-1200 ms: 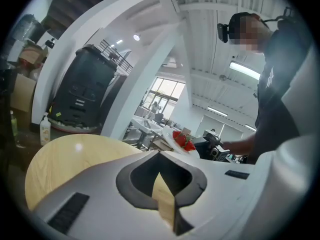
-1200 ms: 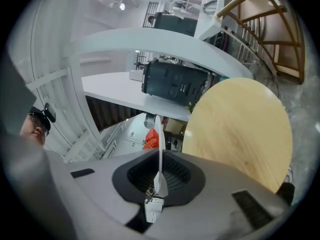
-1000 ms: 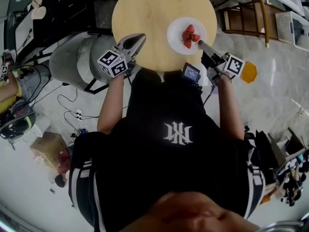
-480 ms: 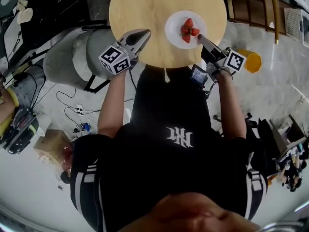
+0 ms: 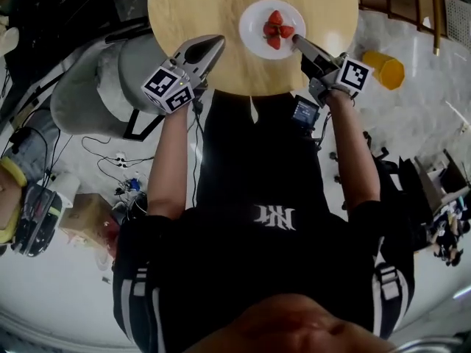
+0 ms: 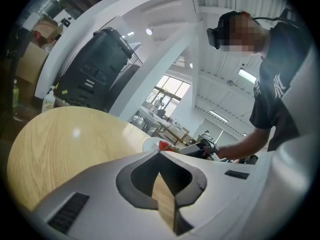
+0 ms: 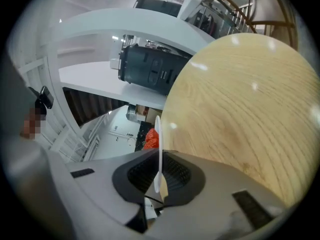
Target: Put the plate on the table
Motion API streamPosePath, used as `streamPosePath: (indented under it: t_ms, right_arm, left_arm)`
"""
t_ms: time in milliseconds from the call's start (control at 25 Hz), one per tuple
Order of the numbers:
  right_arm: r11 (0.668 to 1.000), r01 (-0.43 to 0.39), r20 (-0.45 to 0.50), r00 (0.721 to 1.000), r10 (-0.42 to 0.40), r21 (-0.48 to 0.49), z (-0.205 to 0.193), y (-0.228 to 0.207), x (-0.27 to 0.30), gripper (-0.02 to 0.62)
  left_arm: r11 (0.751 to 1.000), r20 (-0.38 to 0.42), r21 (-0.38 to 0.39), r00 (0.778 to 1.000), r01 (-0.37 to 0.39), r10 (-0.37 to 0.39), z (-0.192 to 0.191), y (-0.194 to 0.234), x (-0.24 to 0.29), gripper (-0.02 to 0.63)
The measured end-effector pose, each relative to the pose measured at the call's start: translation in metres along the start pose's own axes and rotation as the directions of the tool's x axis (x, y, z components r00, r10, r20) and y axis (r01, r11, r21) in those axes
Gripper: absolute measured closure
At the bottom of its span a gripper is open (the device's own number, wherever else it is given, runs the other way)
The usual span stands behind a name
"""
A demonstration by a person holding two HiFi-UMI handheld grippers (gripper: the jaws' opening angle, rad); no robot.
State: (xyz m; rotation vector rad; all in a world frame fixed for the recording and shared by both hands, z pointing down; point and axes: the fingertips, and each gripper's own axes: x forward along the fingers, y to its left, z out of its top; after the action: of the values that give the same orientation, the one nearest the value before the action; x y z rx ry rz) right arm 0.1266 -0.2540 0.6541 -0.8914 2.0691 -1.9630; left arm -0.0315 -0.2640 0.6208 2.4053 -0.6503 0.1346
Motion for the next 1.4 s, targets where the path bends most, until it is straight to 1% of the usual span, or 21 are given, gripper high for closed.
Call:
streamPosePath:
  t_ms: [120,240,400,520,720,960,1040,1400]
  right_arm:
    - [1.0,0.014,-0.001,1.0,-0.014,0.016,-0.001,-0.01,0.006,0.58]
    - [0.999,0.025,-0.004,1.0,-0.025,0.02,-0.004,-0.016,0.011,0.58]
    - [0.998,0.06,-0.015,0.998,-0.06,0.023,-0.014,-0.027,0.034,0.58]
    - [0.997,0.071,-0.018,0.997,-0.07,0.024,-0.015,-0.031,0.035,0.58]
    - [0.997,0.072,-0.014,0.997,-0.071,0.037,-0.019,-0.037,0.04,0.58]
    - [0.996,0.074,-0.035,0.997,-0.073,0.05,-0.021,-0.037,0.046,0.58]
    - [0.995,0.073,-0.032,0.997,-0.071,0.063,-0.021,-0.037,0.046,0.58]
    - [0.994,0.092,-0.022,0.996,-0.091,0.066,-0.022,-0.043,0.045,0.58]
  left_arm:
    - [1.0,-0.004,0.003,1.0,0.009,-0.009,-0.004,0.003,0.003,0.6]
    - [1.0,-0.006,-0.021,1.0,0.009,-0.009,-0.008,0.005,0.003,0.599]
    - [0.999,-0.005,-0.046,1.0,0.024,-0.024,-0.014,0.02,-0.004,0.598]
    - [0.998,-0.009,-0.046,0.999,0.036,-0.036,-0.016,0.019,0.0,0.599]
    - [0.998,-0.011,-0.044,0.999,0.044,-0.044,-0.015,0.021,0.002,0.598]
    - [0.997,-0.008,-0.054,0.999,0.053,-0.054,-0.015,0.017,0.008,0.599]
    - [0.997,-0.007,-0.056,0.998,0.056,-0.056,-0.015,0.015,0.009,0.598]
    - [0.997,-0.016,-0.056,0.998,0.054,-0.055,-0.021,0.013,0.008,0.6]
